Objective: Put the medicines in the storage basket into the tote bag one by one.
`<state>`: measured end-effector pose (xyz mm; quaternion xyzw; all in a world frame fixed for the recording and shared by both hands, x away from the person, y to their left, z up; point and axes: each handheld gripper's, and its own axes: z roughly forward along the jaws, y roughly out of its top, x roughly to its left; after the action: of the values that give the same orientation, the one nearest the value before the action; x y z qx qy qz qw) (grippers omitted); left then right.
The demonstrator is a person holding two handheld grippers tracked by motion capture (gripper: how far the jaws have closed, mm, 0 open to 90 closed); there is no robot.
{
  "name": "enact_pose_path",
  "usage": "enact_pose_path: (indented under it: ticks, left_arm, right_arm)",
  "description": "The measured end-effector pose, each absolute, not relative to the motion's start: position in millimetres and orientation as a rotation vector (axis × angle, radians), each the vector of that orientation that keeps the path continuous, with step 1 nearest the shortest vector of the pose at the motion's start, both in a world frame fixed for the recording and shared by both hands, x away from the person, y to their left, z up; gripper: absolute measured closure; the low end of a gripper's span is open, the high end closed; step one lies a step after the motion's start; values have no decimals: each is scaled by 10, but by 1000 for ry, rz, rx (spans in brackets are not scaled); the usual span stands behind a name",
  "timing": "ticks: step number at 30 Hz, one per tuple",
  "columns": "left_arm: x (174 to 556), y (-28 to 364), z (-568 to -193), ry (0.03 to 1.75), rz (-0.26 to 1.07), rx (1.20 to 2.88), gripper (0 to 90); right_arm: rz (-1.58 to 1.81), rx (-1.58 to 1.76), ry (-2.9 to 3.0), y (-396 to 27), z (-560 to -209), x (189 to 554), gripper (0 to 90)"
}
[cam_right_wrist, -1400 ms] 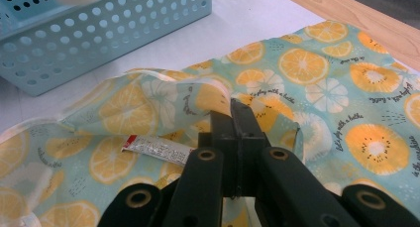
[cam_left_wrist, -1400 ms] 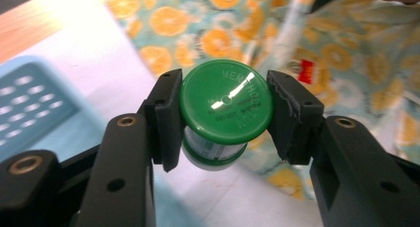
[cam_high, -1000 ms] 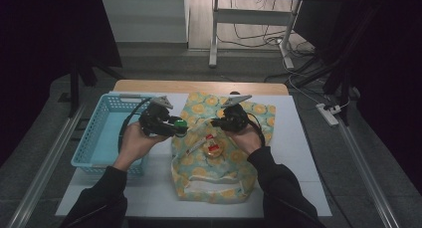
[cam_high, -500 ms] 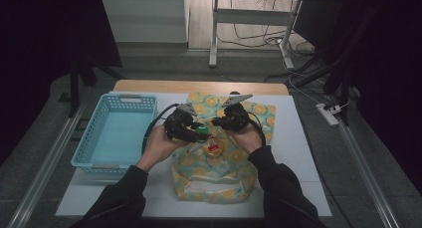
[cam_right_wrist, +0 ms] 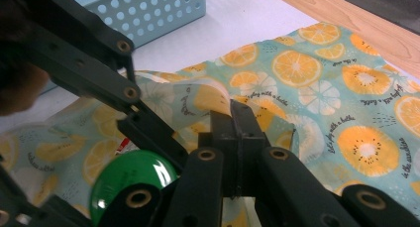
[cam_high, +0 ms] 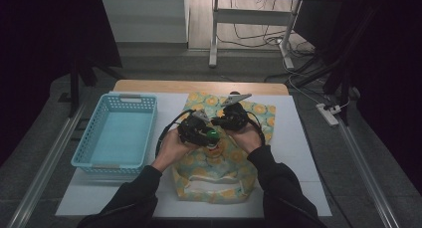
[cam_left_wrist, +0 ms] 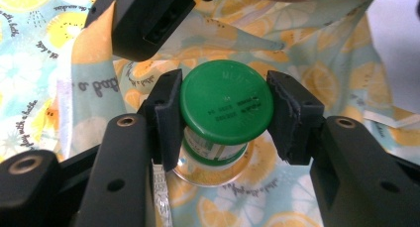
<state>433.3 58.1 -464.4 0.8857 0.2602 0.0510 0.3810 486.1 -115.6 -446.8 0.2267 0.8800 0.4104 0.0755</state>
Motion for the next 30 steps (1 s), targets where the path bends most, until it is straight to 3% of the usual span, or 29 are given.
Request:
enact_pose_path:
  ticks: [17,20,30]
  left_arm:
    - [4423,523,-4839,659,149,2262,504]
    - [4415,524,-4819,666,164,2263,395]
    - [4337,596,-4659,693,110,2216,241]
  right_arm:
    - [1219,689,2648,-1149,-4523,4867,900]
    - [1219,689,2648,-1145,-4530,4867,900]
    - [1221,677,2646,-1157,-4508,4863,900]
